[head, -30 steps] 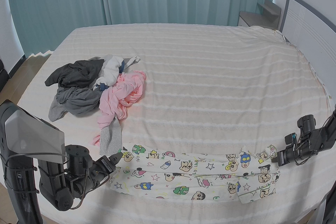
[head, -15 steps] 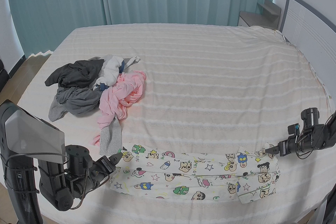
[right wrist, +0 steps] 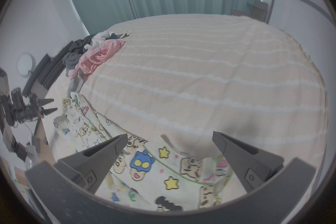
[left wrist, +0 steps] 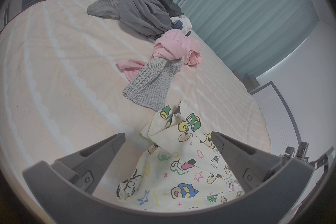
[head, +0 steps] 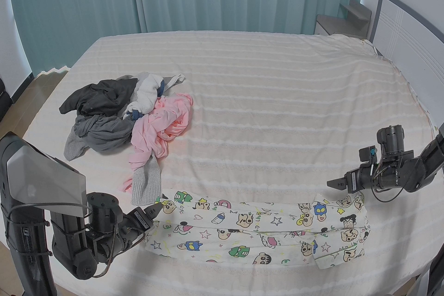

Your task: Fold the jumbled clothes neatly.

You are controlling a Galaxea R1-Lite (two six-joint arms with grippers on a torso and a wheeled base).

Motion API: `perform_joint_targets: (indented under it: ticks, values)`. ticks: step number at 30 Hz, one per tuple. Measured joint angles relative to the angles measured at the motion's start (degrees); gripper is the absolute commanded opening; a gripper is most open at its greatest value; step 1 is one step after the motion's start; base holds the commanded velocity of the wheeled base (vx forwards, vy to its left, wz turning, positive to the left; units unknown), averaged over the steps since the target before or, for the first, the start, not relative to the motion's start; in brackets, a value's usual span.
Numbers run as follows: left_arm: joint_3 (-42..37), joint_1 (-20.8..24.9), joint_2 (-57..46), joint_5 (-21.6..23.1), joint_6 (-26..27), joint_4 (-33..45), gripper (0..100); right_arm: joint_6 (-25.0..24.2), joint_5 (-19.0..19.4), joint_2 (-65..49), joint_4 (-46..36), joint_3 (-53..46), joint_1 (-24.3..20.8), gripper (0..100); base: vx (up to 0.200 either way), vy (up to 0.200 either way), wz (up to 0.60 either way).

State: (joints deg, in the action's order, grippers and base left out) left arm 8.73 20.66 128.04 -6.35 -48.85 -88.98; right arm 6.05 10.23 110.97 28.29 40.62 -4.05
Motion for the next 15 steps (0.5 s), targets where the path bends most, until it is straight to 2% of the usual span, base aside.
perform_joint_targets:
  ticks: [2, 6, 15]
  values:
    - [0.00, 0.00, 0.00, -0.02, 0.00, 0.00, 100, -2.17, -0.09, 0.99, -0.07, 0.11, -0.90, 100, 0.000, 0.000, 0.00]
    - [0.00, 0.04, 0.05, -0.05, 0.00, 0.00, 100, -3.29, -0.16, 4.13, -0.16, -0.13, -1.05, 100, 0.000, 0.000, 0.00]
    - [-0.02, 0.15, 0.57, -0.05, 0.00, 0.00, 100, -3.43, -0.38, 7.98, 0.02, -2.08, 2.95, 100, 0.000, 0.000, 0.00]
